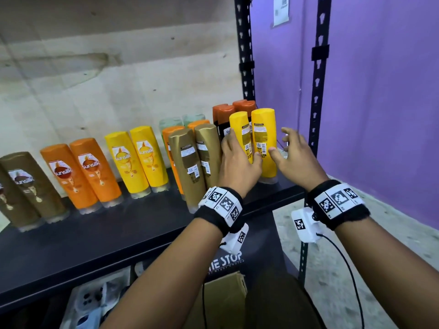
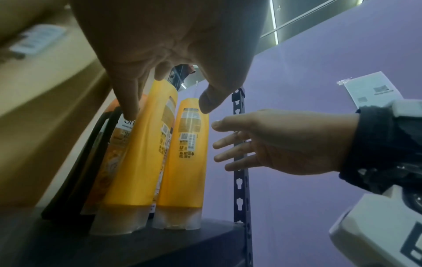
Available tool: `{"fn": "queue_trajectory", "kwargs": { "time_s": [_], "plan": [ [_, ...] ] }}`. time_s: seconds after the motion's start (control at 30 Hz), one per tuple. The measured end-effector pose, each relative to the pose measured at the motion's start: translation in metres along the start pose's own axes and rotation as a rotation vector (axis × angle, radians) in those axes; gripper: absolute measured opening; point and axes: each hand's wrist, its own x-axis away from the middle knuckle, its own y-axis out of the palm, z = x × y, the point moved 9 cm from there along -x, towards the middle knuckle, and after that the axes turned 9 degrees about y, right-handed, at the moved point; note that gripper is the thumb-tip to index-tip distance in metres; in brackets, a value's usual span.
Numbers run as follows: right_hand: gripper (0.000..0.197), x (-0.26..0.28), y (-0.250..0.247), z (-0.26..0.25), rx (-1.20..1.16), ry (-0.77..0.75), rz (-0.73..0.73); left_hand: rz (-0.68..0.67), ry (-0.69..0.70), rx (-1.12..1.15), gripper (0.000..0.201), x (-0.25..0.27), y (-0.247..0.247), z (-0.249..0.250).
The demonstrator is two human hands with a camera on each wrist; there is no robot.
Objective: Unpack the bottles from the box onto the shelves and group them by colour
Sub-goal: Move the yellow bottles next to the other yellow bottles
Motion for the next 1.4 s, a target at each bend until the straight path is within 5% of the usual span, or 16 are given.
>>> {"fn": "queue_trajectory", "kwargs": {
  "time_s": [0.13,0.33,0.57,1.1,1.4],
  "plan": [
    [0.068,-0.017,0.015,0.004,-0.118,0.051,-0.067,-0.017,-0.127,0.110,0.095,-0.012,0.017,-0.017],
    [0.058,-0.025,0.043,0.009,-0.292,0.118,-0.130,0.018,-0.326,0.279,0.081,-0.012,0.042,-0.041],
    [0.054,-0.028,0.052,0.018,-0.324,0.090,-0.127,0.072,-0.291,0.297,0.059,-0.006,0.049,-0.051],
    [0.055,-0.007,0.022,0.040,-0.315,0.028,-0.008,0.081,-0.198,0.343,0.059,0.017,0.050,-0.048],
    [0.057,-0.014,0.027,0.048,-0.505,0.076,-0.013,0.159,-0.275,0.528,0.065,-0.005,0.053,-0.063]
  ]
}}
